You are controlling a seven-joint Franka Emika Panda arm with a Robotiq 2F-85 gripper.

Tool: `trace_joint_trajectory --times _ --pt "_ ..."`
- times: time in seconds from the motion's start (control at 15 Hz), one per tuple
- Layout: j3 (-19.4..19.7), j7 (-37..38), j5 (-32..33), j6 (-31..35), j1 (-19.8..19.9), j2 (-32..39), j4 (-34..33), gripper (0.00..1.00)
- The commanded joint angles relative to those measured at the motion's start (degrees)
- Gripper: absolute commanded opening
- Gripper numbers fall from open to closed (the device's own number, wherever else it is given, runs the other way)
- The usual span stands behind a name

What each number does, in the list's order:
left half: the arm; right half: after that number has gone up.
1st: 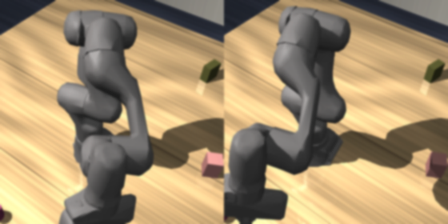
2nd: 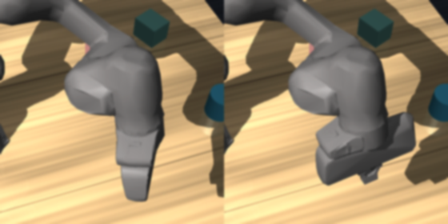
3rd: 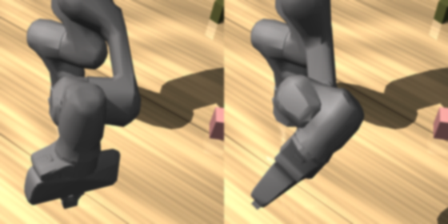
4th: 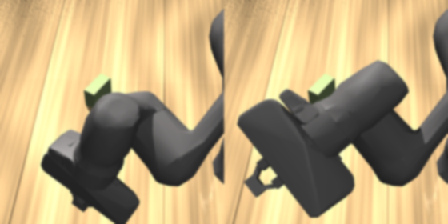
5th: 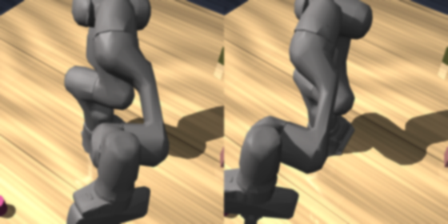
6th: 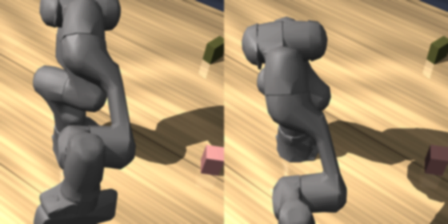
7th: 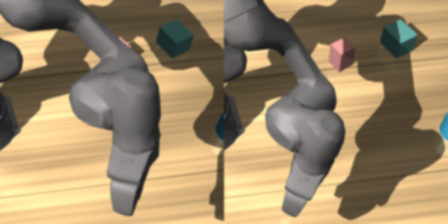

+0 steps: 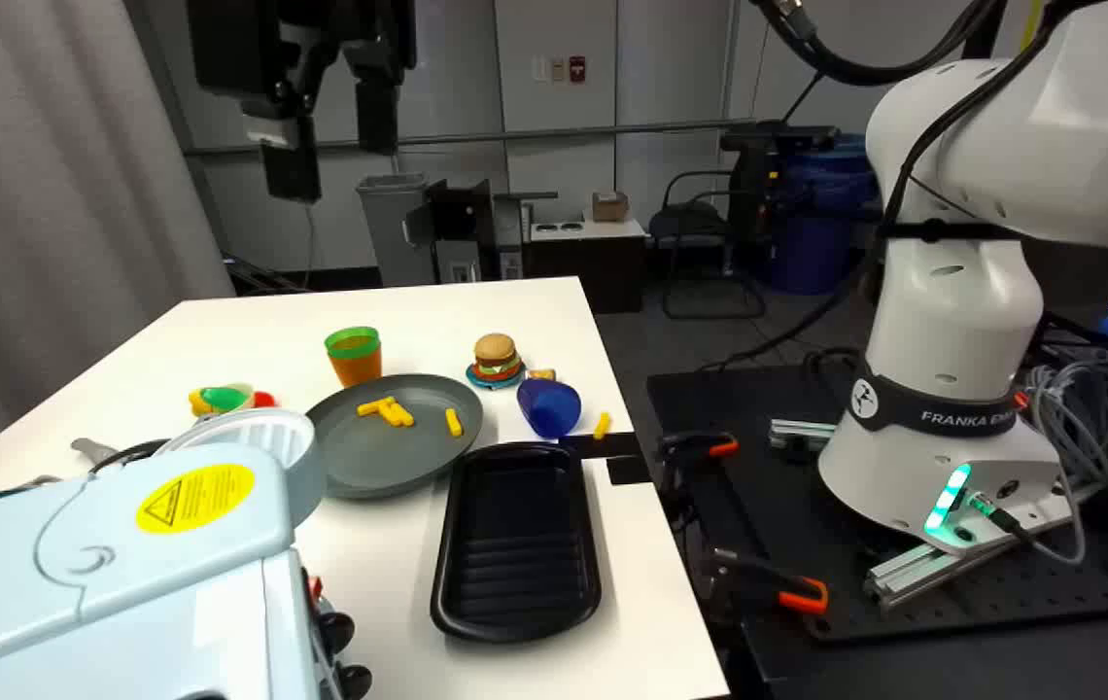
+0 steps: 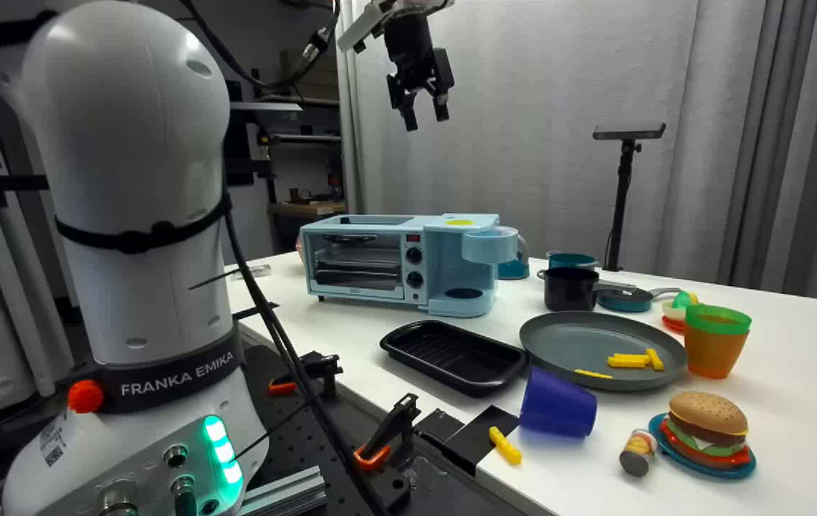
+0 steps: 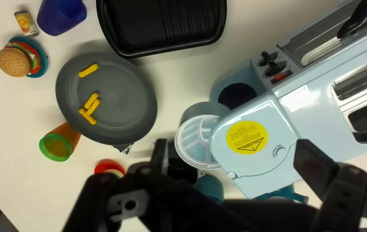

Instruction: Press the red switch on the right side of the breakfast station

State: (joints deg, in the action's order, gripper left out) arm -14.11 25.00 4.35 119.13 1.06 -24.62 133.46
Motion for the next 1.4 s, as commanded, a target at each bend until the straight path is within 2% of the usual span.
trace_joint_trajectory --times 0.0,0.93,1.0,1.07,1.33 --pt "0.9 0.4 0.5 -0.1 -1.0 0.1 -0.1 1.0" --pt "1.2 0.1 0.2 0.3 -1.3 0.3 0.1 1.0" --pt "1.1 0.2 0.3 0.4 -1.2 0.5 0.2 0.92" --pt "1.2 0.2 0.2 0.4 -1.3 0.8 0.2 0.74" --pt "1.3 0.2 0.1 0.2 -1.3 2.1 0.0 0.42"
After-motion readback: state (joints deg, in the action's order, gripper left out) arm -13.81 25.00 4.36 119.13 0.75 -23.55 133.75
